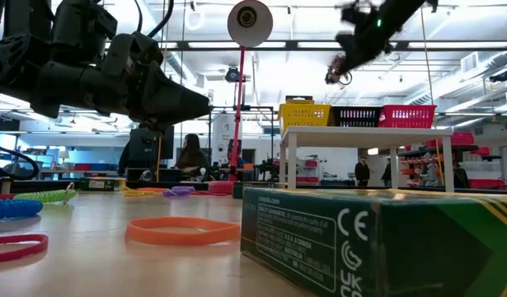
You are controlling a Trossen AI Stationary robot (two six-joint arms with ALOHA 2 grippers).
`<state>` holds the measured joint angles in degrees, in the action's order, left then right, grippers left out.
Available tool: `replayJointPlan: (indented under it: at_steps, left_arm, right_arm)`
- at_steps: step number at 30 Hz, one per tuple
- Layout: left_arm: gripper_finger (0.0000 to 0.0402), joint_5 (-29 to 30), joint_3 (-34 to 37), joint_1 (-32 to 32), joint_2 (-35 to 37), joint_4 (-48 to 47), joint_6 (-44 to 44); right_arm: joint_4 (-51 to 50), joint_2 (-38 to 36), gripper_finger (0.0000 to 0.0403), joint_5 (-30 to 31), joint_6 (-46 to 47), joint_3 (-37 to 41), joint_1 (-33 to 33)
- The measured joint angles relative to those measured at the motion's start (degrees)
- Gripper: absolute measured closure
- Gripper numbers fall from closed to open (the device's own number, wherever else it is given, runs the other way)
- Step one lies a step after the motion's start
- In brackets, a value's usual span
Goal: Pick & Place Office Desk Supplies
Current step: Put the orange rubber band into the black bin on the shelf
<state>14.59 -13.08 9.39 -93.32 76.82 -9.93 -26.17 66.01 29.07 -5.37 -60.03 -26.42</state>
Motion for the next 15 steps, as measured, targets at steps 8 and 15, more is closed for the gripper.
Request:
replayJointPlan:
  at_steps: [8,15]
  left_arm:
    - [0.0282,-0.02,0.0,0.0,0.0,-0.06,-1.19]
    - [0.0282,-0.02,0.0,0.0,-0.02,-0.15,-2.13]
  right_arm:
    - [-0.2,8.75,0.0388,-9.3,-1.19,0.02,-12.67]
    - [1.09,9.17,0.0324,-7.02,-2.01,0.02,-12.77]
